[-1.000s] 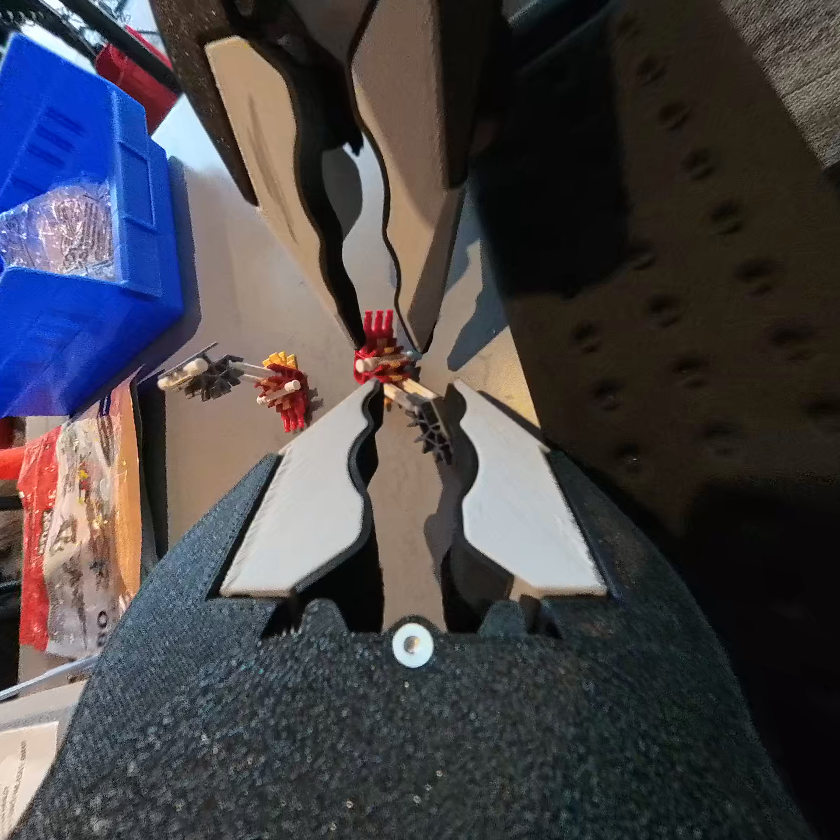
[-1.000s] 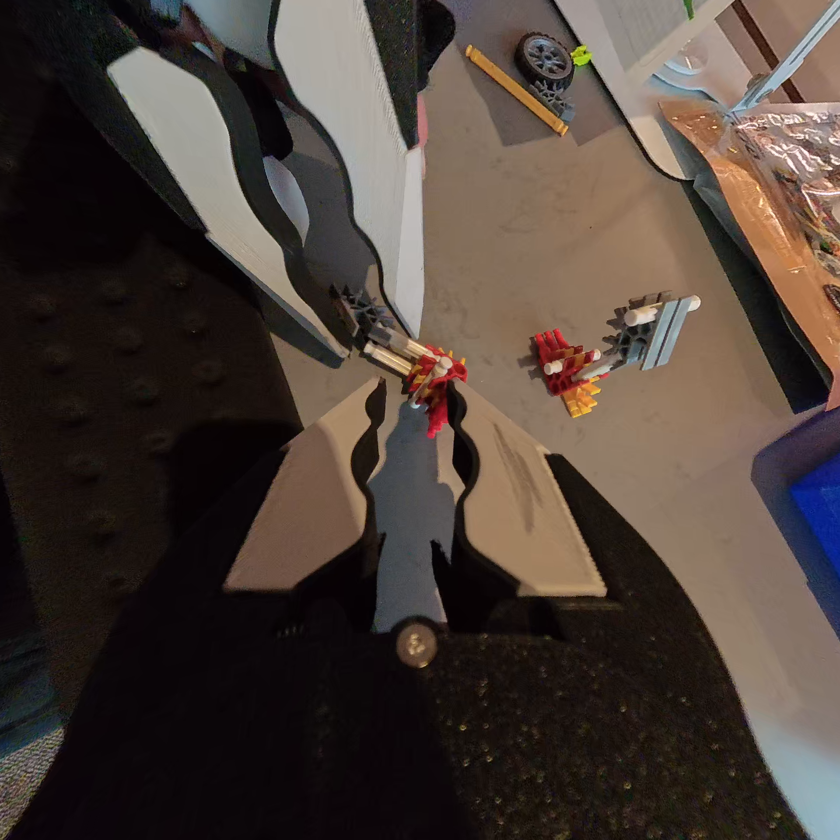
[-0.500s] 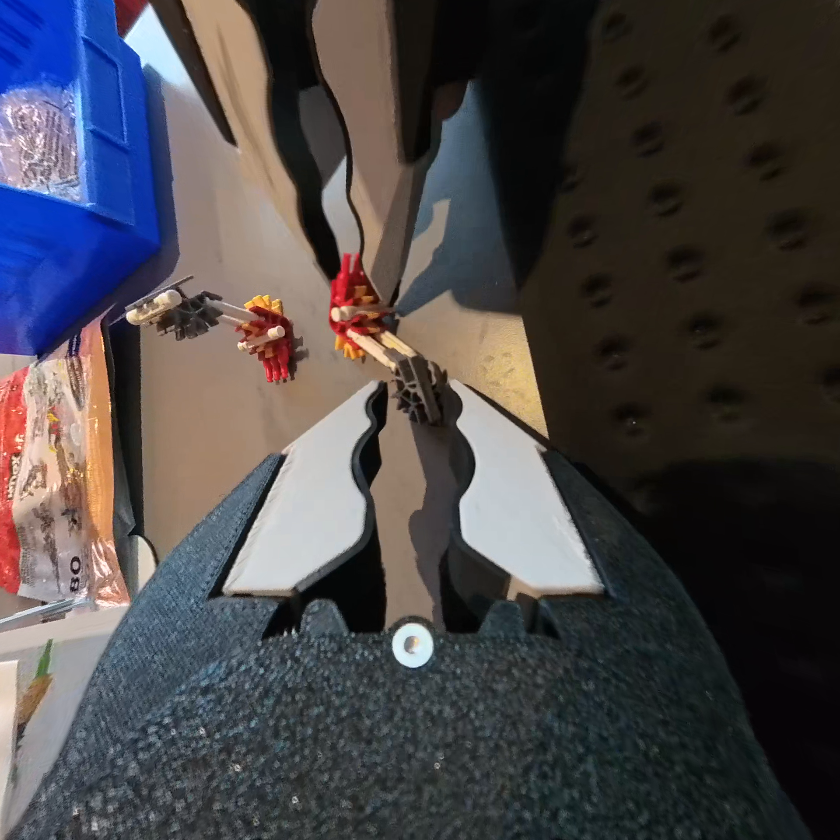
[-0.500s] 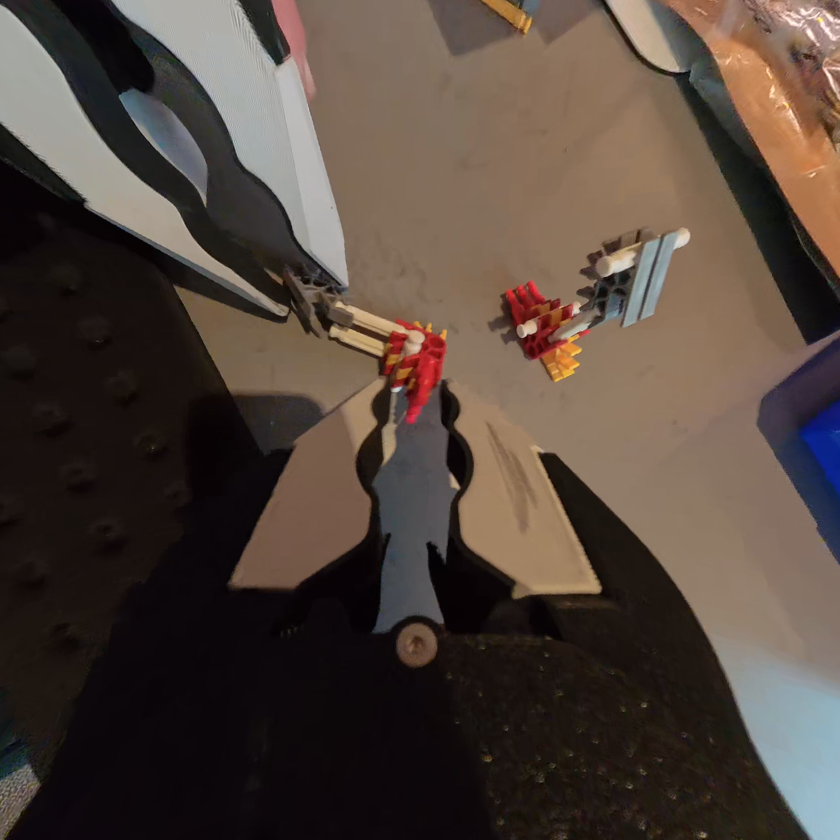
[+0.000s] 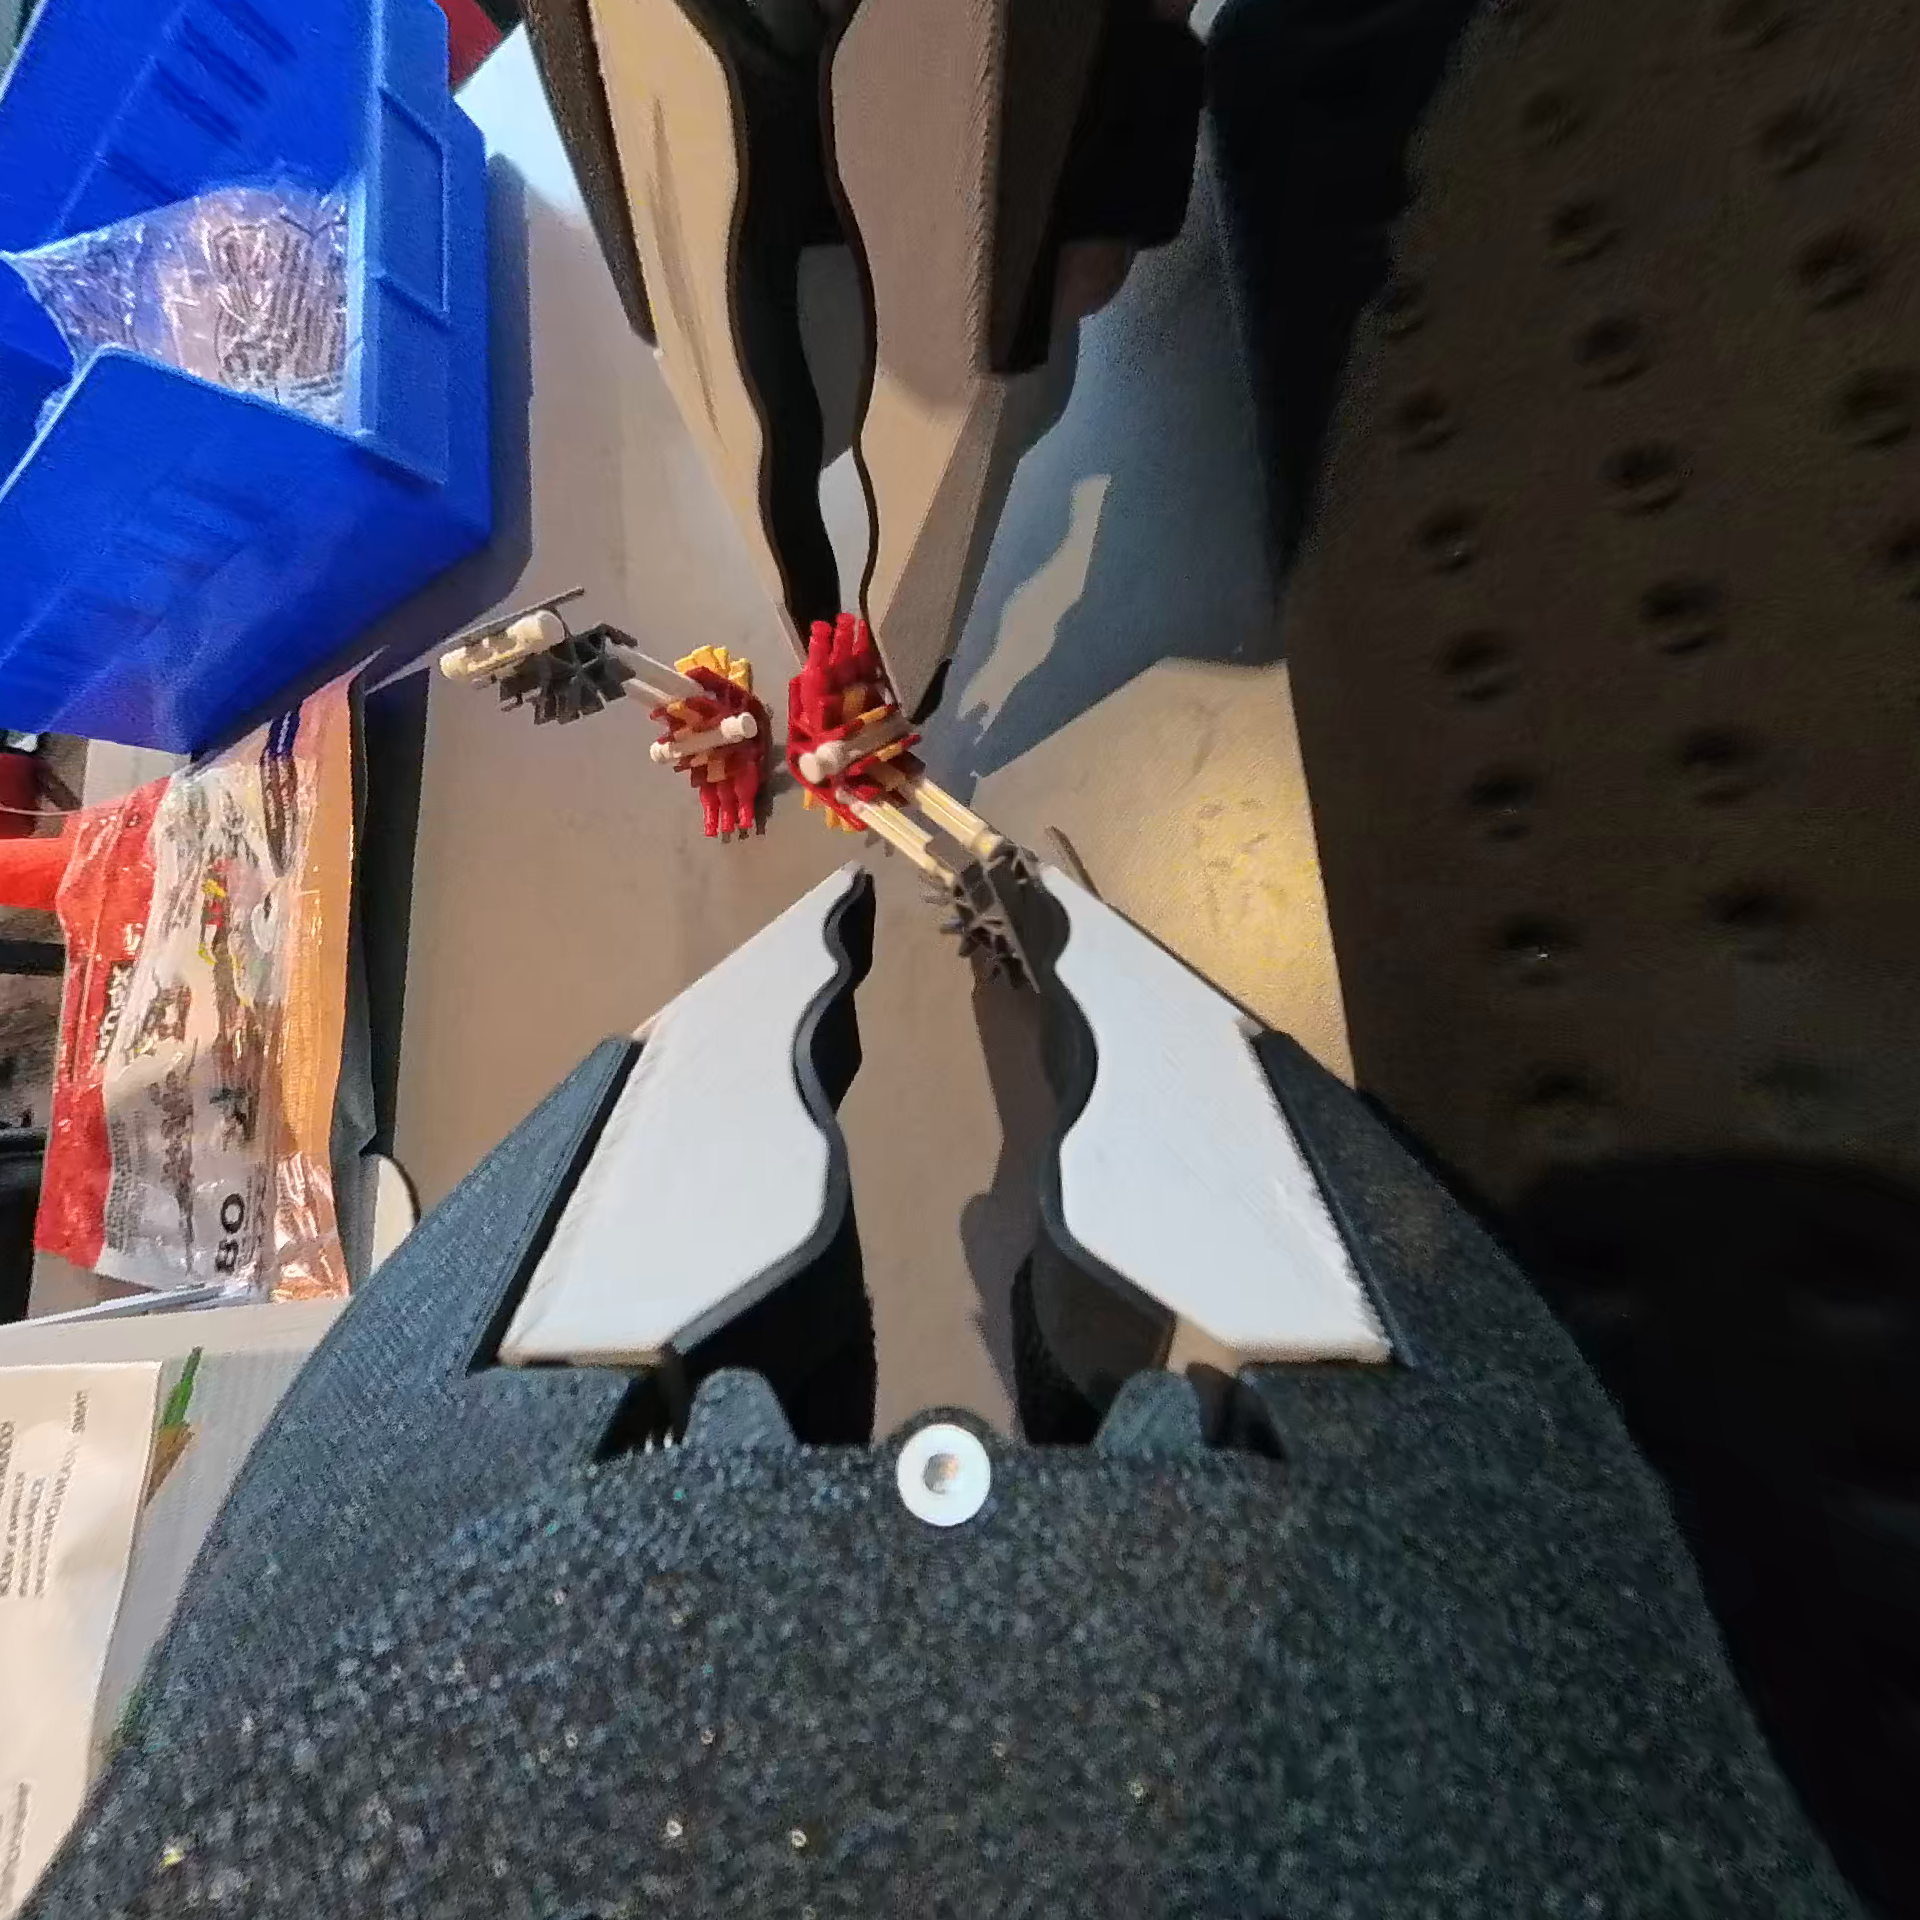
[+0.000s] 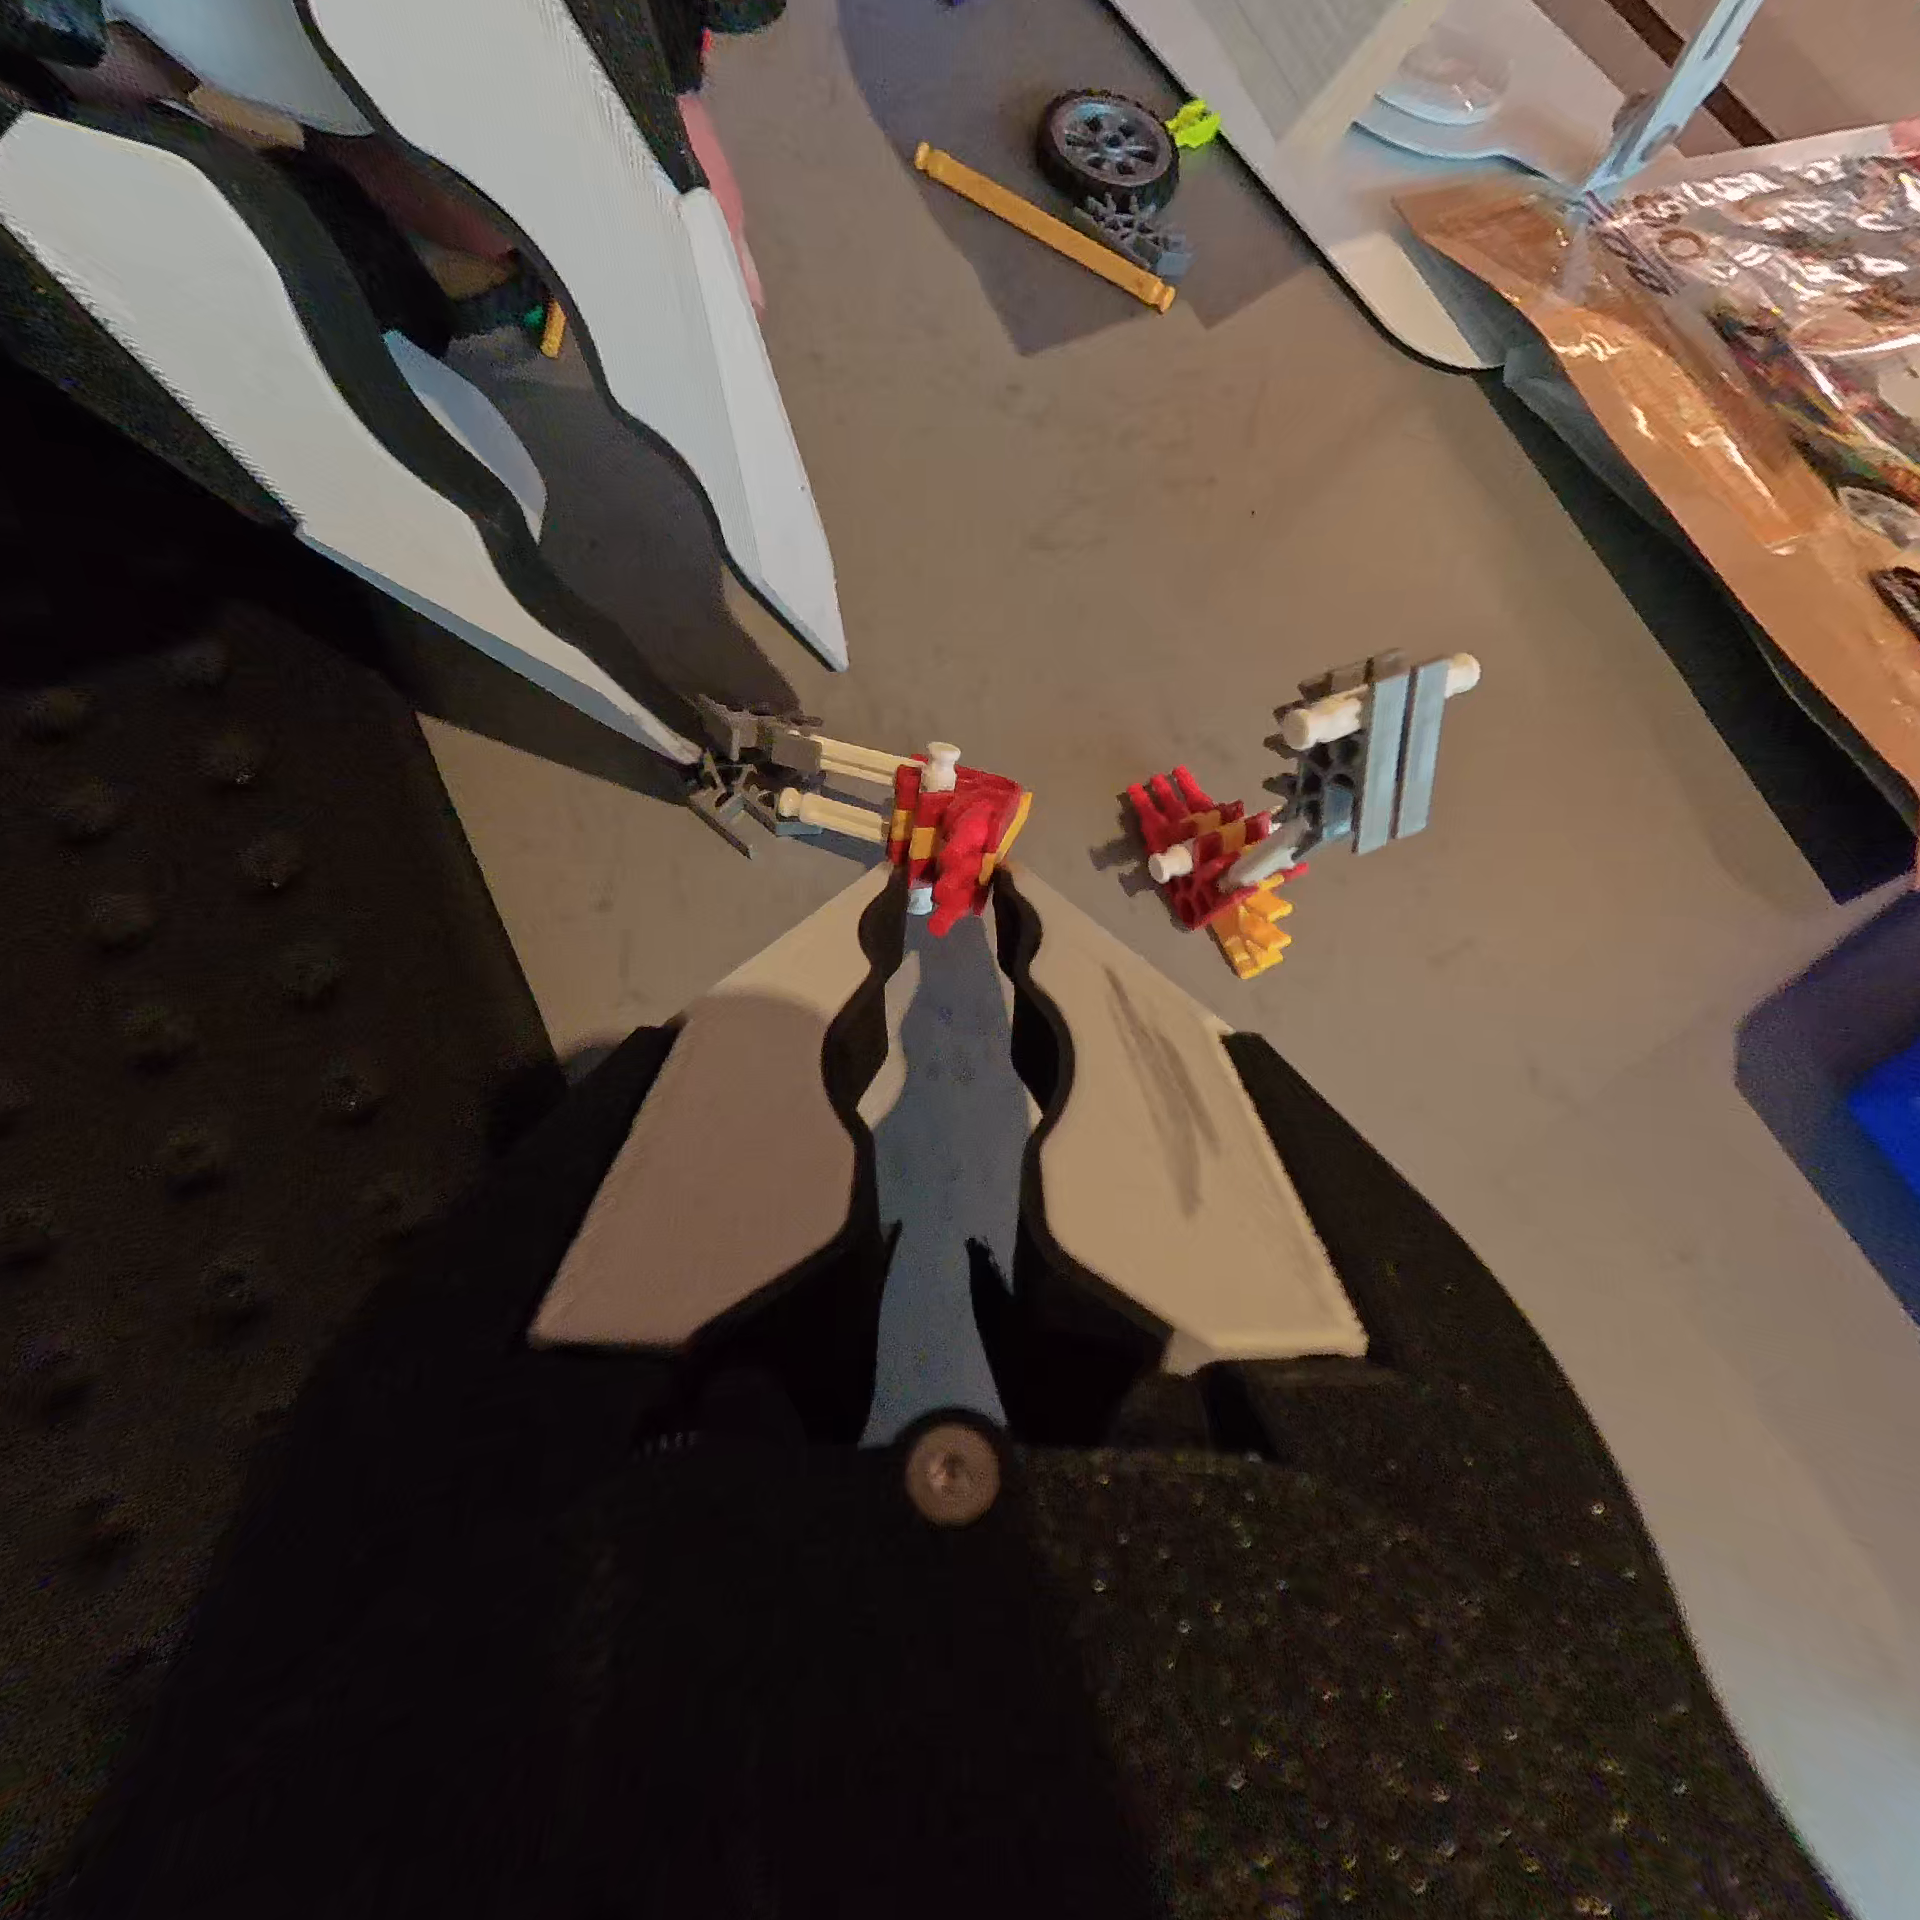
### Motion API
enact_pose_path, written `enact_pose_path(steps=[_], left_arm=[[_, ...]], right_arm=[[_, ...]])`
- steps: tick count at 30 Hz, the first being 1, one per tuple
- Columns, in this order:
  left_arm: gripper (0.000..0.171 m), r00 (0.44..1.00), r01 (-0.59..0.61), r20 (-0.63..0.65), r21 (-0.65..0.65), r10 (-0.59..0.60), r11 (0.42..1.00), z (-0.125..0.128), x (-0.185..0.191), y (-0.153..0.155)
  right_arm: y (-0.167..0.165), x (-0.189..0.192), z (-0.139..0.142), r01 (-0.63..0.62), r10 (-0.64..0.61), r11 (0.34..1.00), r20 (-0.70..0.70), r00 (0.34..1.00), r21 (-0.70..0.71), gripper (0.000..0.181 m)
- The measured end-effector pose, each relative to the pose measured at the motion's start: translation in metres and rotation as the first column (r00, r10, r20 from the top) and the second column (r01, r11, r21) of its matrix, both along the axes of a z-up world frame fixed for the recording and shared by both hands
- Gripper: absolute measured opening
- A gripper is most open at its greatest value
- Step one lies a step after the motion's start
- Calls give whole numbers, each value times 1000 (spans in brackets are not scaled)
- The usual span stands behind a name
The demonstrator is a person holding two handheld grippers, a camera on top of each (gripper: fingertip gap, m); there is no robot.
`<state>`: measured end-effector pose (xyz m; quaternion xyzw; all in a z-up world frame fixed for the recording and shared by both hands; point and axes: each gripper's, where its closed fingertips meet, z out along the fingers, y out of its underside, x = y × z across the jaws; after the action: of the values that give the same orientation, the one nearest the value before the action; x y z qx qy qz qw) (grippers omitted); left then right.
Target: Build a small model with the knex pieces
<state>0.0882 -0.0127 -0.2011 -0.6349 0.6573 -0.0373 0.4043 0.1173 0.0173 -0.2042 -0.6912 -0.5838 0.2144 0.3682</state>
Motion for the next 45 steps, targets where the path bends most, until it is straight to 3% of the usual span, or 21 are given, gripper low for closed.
enact_pose_path(steps=[8, 13, 22, 29, 35, 42, 45], left_arm=[[35, 995, -92, 14, -135, 95, 986, -13, -10, 2], [53, 987, -116, 75, -296, 144, 948, -14, -7, -4], [70, 977, -186, 54, -248, 205, 951, -12, -10, 2], [78, 988, -155, -38, -149, 151, 977, -7, -27, 21], [77, 983, -175, 19, -202, 183, 964, 6, -32, 14], [74, 980, -194, -1, -171, 197, 966, -15, -24, 11], [71, 978, -202, 15, -162, 207, 966, -13, -24, 14]], right_arm=[[5, -6, 0, -54, 54, 998, -33, 998, -17, 16], [6, -6, 6, -67, 65, 997, -57, 996, -24, 16], [1, -8, 6, -104, 100, 994, -85, 991, -43, 16], [1, -10, 9, -99, 95, 994, -104, 990, -39, 16], [5, -10, 13, -79, 71, 996, -130, 989, -50, 16], [1, -14, 8, -97, 81, 990, -156, 985, -98, 16], [0, -14, 9, -97, 80, 990, -161, 984, -104, 16]])
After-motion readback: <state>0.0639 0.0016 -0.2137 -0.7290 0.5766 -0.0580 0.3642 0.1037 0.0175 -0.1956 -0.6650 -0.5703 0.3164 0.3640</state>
